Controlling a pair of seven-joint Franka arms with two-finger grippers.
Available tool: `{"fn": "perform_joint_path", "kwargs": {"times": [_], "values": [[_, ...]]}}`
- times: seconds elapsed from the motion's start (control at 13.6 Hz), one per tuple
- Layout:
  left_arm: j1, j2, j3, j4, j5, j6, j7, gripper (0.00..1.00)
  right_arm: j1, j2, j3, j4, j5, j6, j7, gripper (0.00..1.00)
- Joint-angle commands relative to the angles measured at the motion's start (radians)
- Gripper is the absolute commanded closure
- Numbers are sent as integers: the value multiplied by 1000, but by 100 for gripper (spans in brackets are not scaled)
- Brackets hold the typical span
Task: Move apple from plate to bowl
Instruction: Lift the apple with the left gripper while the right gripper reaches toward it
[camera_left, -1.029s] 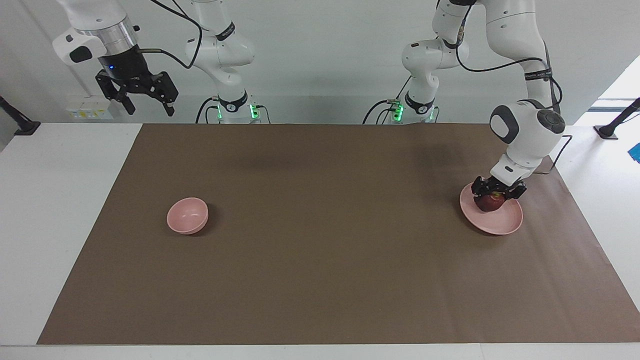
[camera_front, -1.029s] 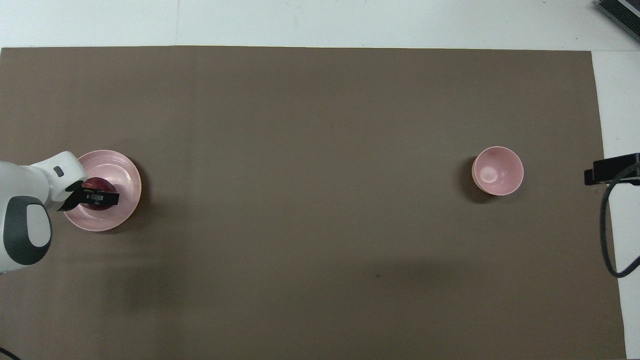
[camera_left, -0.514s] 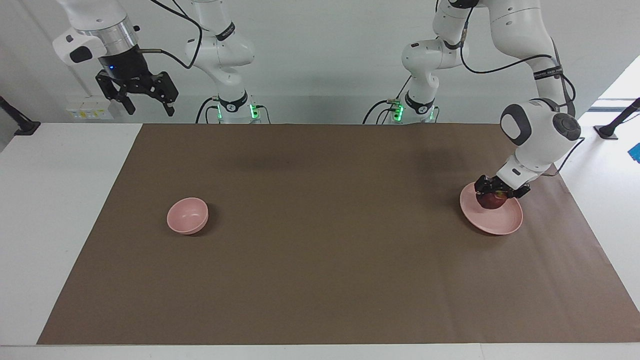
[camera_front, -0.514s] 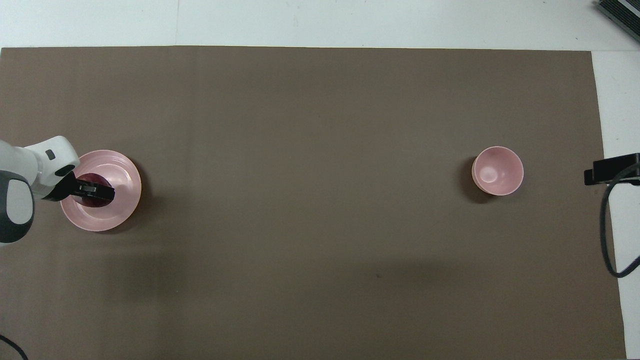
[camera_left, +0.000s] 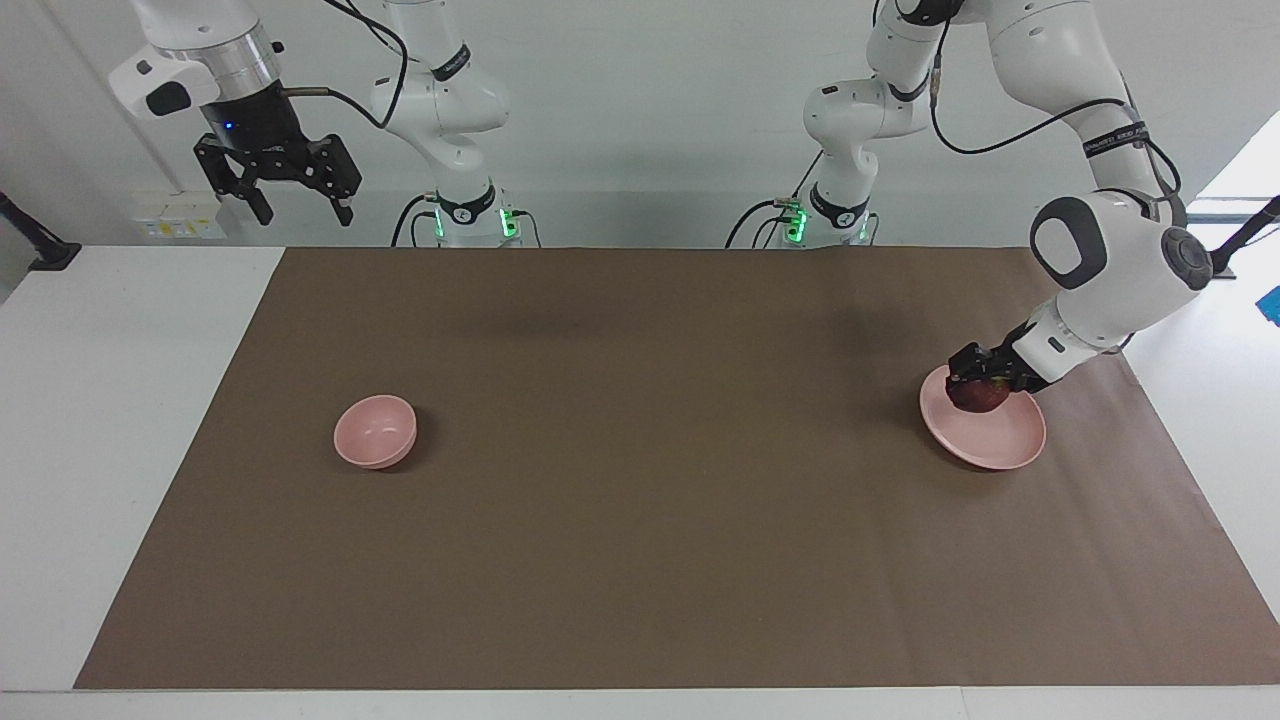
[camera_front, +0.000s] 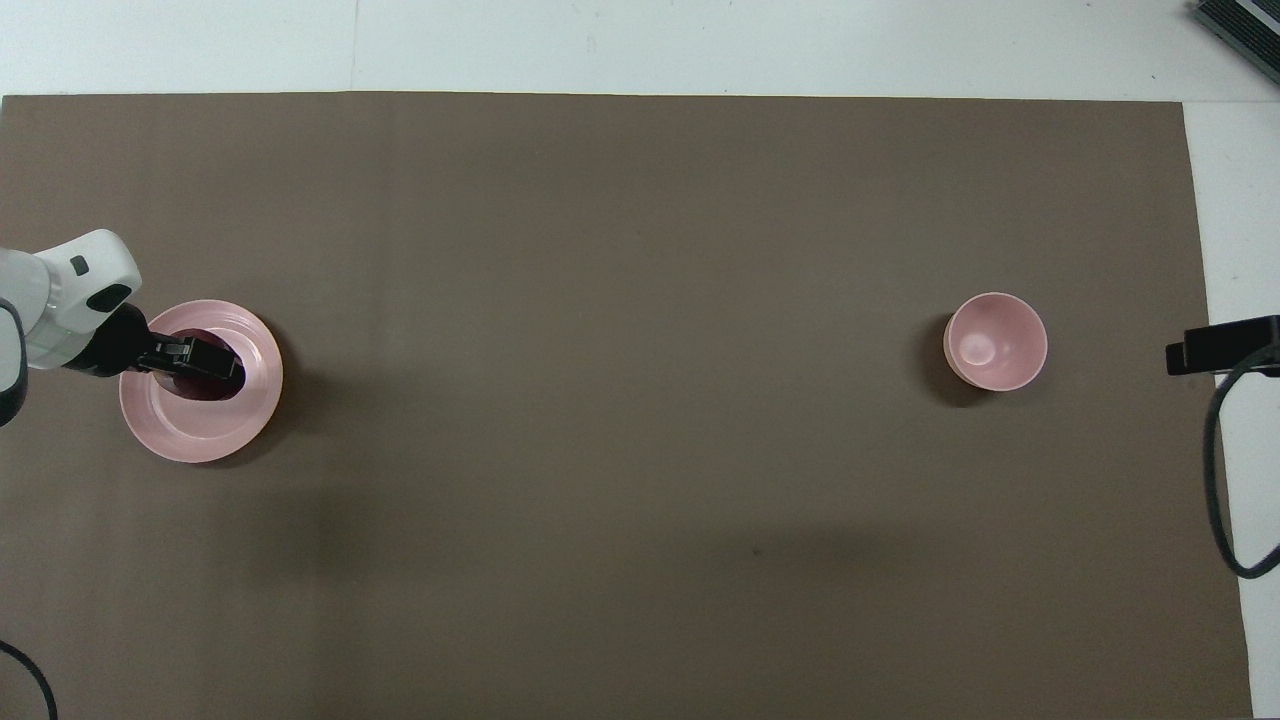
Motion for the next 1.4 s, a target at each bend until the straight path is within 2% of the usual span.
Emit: {"fn": "perform_joint_path", "kwargs": {"times": [0.0, 0.29, 0.51, 0.88, 1.03, 1.32], "values": [[-45, 26, 2, 37, -87, -52, -84, 100, -12, -19, 2, -65, 79, 7, -80, 0], [-128, 27, -33, 36, -210, -69, -433, 100, -6, -5, 4, -128, 220, 76, -166, 0], [-142, 27, -113, 36, -294, -69, -663, 100, 19, 9, 4, -189, 350, 137, -185, 0], [-142, 25, -277, 31, -568, -49, -1030, 100, 27, 85, 4, -194, 557, 153, -220, 0], [-142, 26, -335, 31, -647, -19, -1107, 100, 27, 99, 4, -199, 645, 140, -225, 0], [-142, 22, -406, 22, -848, -9, -1138, 100, 28, 99, 4, -260, 810, 134, -258, 0]]}}
